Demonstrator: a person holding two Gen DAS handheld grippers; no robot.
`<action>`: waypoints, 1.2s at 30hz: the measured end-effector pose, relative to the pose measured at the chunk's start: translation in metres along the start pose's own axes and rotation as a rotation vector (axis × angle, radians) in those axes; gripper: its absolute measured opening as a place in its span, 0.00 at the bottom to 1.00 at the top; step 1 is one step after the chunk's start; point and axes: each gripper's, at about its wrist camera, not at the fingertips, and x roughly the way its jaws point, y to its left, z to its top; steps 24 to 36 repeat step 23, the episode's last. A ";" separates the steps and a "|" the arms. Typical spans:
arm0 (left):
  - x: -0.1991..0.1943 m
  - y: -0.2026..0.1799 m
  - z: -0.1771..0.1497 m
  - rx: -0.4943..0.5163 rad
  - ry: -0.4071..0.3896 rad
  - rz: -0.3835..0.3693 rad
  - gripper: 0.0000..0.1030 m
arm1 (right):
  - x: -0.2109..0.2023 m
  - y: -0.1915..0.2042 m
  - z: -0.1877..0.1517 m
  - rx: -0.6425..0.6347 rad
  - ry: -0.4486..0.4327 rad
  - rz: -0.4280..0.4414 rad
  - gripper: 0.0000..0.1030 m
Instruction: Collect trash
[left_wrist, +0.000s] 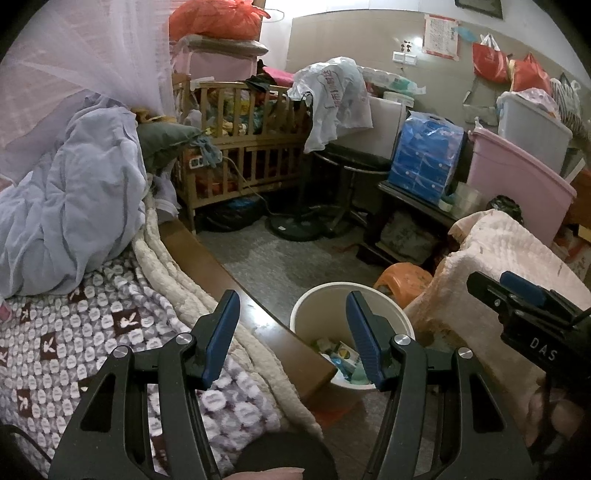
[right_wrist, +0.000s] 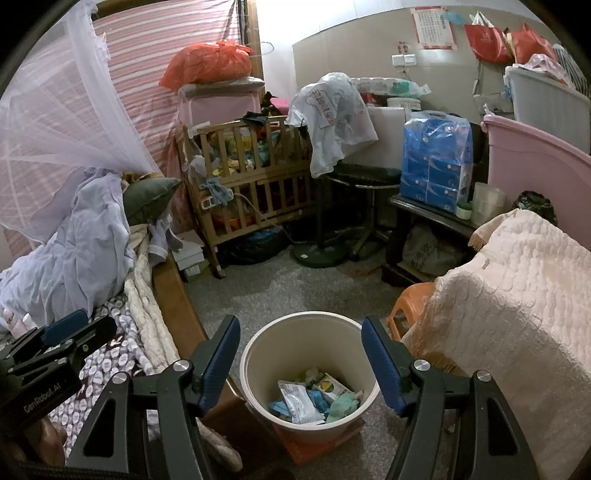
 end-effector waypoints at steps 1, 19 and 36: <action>0.000 -0.001 0.000 0.000 0.001 -0.003 0.57 | 0.002 -0.001 -0.001 0.000 0.002 0.000 0.64; 0.011 0.006 -0.003 -0.017 0.028 -0.031 0.57 | 0.018 0.000 -0.003 -0.012 0.036 -0.006 0.65; 0.012 0.020 -0.004 -0.043 0.043 -0.023 0.57 | 0.024 0.008 -0.004 -0.029 0.051 0.000 0.66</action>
